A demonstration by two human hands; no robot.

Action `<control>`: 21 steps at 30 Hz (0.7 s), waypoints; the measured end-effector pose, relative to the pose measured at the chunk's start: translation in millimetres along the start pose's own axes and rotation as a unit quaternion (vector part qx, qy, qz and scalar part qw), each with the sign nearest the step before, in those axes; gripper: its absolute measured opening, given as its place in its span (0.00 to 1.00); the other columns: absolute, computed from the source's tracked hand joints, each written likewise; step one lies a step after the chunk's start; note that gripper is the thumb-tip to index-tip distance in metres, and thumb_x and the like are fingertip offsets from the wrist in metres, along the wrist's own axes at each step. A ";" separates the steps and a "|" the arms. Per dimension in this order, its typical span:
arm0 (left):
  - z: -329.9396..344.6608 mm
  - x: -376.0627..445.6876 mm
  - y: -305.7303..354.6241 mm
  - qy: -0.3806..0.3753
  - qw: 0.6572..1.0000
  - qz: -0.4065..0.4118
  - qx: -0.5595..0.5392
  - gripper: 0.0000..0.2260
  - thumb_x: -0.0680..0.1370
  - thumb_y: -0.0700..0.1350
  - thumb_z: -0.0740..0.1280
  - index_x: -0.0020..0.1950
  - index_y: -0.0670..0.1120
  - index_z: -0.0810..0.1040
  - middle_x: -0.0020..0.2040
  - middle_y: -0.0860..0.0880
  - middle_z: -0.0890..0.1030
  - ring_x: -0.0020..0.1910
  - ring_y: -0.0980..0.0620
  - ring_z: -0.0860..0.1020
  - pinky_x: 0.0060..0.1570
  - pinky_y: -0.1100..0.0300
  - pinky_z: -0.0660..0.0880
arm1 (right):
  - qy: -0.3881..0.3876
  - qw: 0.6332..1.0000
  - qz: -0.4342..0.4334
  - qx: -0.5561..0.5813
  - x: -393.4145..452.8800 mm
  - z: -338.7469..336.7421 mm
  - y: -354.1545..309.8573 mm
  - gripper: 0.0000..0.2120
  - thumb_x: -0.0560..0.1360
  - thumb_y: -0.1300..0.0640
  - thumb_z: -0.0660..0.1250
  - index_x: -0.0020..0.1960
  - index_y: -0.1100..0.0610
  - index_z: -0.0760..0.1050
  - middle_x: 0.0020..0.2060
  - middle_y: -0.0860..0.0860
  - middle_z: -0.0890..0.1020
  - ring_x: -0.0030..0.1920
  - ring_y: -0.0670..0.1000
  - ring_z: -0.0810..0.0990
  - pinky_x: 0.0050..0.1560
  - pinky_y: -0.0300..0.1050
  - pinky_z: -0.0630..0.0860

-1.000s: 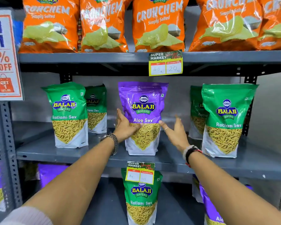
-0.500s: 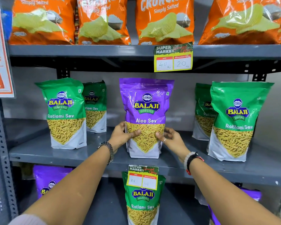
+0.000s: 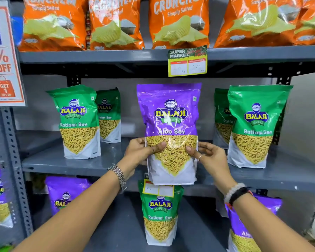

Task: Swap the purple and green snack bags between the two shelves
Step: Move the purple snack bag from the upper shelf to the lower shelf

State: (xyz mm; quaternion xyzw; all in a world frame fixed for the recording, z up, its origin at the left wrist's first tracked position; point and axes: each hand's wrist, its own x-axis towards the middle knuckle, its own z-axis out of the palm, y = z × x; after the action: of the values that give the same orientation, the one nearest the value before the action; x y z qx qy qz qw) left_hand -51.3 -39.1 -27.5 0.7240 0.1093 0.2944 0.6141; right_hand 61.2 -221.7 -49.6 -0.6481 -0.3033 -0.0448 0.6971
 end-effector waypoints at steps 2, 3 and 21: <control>10.4 -17.3 -1.3 -0.016 1.000 0.015 -0.017 0.12 0.62 0.48 0.77 0.42 0.48 0.80 0.31 0.57 0.85 0.33 0.61 0.82 0.33 0.63 0.79 | 0.002 1.000 -0.003 0.016 -17.5 -12.2 -3.6 0.23 0.51 0.41 0.76 0.42 0.51 0.82 0.34 0.43 0.86 0.38 0.46 0.83 0.41 0.37 0.80; 16.7 -25.7 -3.4 -0.023 0.999 0.021 -0.026 0.14 0.61 0.49 0.78 0.43 0.48 0.80 0.32 0.57 0.85 0.34 0.60 0.83 0.33 0.64 0.79 | 0.005 1.000 -0.003 0.020 -27.1 -18.8 -3.2 0.22 0.52 0.44 0.76 0.43 0.52 0.82 0.33 0.42 0.86 0.37 0.45 0.83 0.38 0.35 0.79; 121.0 -118.9 -213.9 -0.100 0.990 -0.069 -0.065 0.36 0.46 0.57 0.81 0.48 0.49 0.71 0.46 0.52 0.83 0.46 0.57 0.82 0.43 0.66 0.77 | 0.093 0.980 0.161 -0.065 -192.0 -109.2 164.1 0.20 0.60 0.70 0.76 0.46 0.55 0.75 0.29 0.43 0.84 0.31 0.38 0.79 0.34 0.28 0.75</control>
State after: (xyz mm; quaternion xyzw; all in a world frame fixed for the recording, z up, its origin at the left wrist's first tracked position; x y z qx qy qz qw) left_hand -35.4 -153.3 -275.0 0.6992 0.0771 0.1837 0.6866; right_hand 19.8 -361.3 -283.1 -0.7258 -0.1253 -0.0113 0.6763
